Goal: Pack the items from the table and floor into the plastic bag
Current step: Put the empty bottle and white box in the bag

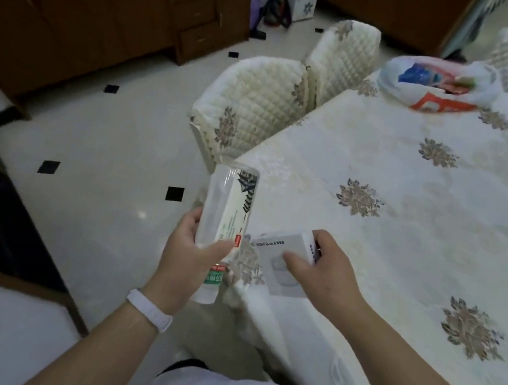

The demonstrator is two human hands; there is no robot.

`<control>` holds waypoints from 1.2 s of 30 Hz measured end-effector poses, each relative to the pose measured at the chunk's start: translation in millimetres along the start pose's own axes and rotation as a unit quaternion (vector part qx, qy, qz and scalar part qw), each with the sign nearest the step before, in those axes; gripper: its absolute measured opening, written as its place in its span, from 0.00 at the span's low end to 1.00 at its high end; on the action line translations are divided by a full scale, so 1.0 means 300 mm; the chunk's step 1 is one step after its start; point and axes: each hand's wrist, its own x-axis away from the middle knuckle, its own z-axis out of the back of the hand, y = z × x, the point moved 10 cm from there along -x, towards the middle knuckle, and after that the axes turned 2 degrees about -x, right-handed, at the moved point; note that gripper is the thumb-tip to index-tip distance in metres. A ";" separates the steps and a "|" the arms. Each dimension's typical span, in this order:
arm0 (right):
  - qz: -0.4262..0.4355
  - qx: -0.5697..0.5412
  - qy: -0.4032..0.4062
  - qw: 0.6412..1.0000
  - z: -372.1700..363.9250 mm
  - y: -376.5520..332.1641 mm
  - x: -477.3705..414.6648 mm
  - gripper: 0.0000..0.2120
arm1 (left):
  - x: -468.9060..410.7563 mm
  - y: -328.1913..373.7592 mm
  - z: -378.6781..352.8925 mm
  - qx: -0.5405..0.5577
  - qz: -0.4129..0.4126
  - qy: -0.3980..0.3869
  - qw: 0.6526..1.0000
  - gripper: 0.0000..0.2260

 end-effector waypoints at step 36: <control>0.120 -0.048 -0.158 0.979 -1.132 -1.364 -1.421 0.09 | -1.363 0.360 1.450 0.050 0.031 0.186 0.981 0.24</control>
